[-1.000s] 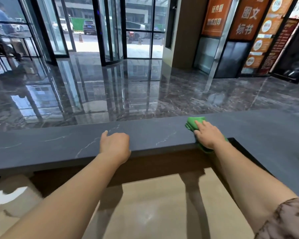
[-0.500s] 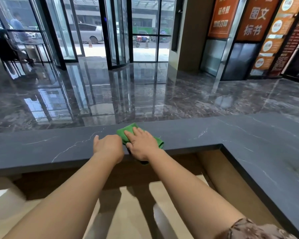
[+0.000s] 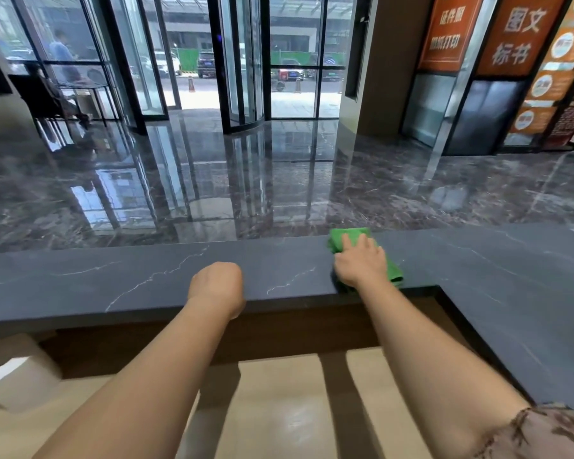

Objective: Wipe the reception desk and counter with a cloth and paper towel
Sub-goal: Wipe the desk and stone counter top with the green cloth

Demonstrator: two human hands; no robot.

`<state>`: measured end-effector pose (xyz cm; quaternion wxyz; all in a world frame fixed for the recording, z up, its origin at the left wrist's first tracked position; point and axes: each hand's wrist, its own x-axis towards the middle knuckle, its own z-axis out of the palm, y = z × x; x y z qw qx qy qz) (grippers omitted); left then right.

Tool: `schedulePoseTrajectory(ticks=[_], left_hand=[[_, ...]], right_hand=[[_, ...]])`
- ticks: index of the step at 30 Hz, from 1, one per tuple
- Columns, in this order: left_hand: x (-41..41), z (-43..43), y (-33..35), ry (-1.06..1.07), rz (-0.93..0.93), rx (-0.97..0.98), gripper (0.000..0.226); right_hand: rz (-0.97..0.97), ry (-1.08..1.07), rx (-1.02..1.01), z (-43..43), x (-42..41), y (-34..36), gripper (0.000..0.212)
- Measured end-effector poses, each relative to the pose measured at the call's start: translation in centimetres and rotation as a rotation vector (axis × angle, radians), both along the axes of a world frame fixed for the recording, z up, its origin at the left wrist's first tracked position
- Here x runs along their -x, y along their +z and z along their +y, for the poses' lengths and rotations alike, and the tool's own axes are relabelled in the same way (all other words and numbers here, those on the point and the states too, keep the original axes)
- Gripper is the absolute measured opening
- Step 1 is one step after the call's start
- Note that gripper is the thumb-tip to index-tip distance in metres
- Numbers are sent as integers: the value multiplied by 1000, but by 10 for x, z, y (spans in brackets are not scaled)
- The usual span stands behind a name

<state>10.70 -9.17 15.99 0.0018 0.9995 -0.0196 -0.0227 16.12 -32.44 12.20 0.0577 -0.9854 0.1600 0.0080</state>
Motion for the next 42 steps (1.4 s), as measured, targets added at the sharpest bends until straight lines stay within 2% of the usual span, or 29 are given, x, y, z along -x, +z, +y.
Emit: schedulePoseTrajectory(ticks=[3,5,7,10,13,15,18,22,25,30,34,36,42], left_hand=[[1,-5,2,6,21,-16,9],[1,-7,0,18,40,-32,12],[1,-9,-4,13,59,-54,17],[7,-10,-15,12,25,-52,27],[12,-4,-32,18,-49,-15,46],[15,-1,-41,-18,-5,12,55],[16,0,-46,-70,59,29,56],[14,0,-45,-65,65,40,55],[13,-1,-47,-62,61,44,55],[12,-1,-45,-52,84,77,52],[11,-1,-45,-36,86,60,54],[11,-1,-46,-33,88,62,55],[13,-2,-47,-24,98,54,56]], right_hand=[[-20,294,-10,82,-13,-3,56],[27,464,-35,124,-20,-1,54],[59,572,-47,138,-28,2,54],[54,656,-18,115,-36,3,57],[-5,529,-5,54,-40,0,56],[-26,370,21,-2,-40,-1,55],[19,152,22,-65,-35,-1,58],[22,-54,5,-54,-34,0,57],[-13,33,32,11,-35,-2,57],[-13,522,8,136,-28,-4,54],[19,657,5,116,-34,2,56],[-8,597,17,73,-38,4,56],[-12,147,19,-70,-39,-2,56]])
